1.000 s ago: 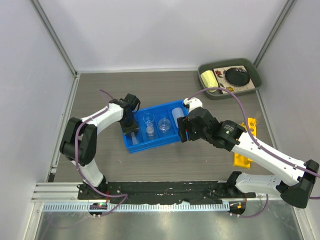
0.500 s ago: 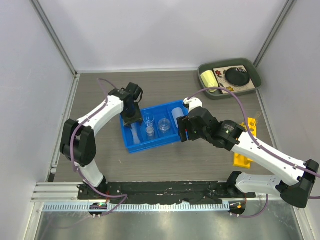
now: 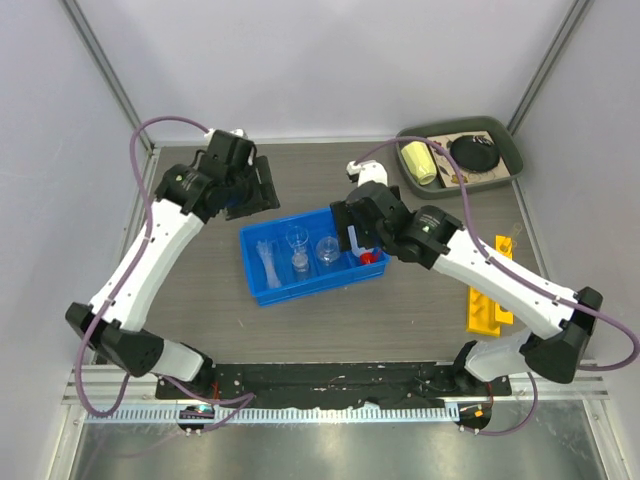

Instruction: Organize the chemistry lab equipment

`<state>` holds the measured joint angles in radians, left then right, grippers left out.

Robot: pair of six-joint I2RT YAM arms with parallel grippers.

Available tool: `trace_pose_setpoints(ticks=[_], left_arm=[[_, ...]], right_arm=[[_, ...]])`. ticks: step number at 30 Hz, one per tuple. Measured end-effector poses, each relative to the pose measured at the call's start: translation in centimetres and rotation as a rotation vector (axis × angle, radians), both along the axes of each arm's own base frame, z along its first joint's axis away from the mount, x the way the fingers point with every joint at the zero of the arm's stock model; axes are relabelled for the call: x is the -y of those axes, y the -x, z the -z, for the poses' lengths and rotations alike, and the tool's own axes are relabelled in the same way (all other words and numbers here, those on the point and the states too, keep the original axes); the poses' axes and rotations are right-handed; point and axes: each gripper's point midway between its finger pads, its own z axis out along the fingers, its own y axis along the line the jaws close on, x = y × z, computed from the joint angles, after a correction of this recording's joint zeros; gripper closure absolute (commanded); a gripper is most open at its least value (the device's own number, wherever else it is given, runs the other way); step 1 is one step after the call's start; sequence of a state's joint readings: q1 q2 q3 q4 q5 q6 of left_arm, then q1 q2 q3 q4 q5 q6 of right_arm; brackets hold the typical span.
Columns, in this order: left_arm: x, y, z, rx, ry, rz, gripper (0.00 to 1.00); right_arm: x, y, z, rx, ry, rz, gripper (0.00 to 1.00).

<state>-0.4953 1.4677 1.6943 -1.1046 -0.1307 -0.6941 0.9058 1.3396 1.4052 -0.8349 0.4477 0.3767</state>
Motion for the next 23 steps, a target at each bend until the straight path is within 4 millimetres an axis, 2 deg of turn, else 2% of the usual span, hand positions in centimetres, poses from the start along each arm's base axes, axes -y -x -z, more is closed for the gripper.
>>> trace_pose_setpoints(ticks=[1,3,4,6,12,16,23], left_arm=[[-0.2,0.3,-0.7,0.023,0.003,0.010,0.21],[-0.5,0.7,-1.8,0.065,0.001,0.034,0.12],[-0.7,0.8,-2.2,0.083,0.000,0.044,0.00],[-0.9,1.1,-2.7,0.107,-0.008,0.063,0.00],[-1.6,1.2,-3.2,0.162,-0.063,0.123,0.00],[-2.0,1.2,-3.2,0.205,-0.085,0.146,0.00],[-2.9,2.4,-3.7,0.296,-0.067,0.141,0.00]], right_arm=[[-0.2,-0.4,0.0,0.002,0.010,0.009,0.04],[-0.1,-1.2,0.0,-0.003,0.030,0.034,0.04],[-0.1,-1.6,-0.1,-0.005,0.035,0.046,0.04],[0.0,-2.3,-0.3,-0.006,0.038,0.072,0.03],[2.6,-4.9,-1.4,0.022,0.077,0.229,0.03],[4.3,-5.3,-1.3,0.031,0.116,0.298,0.02],[5.3,-5.7,-2.0,0.044,0.109,0.316,0.02]])
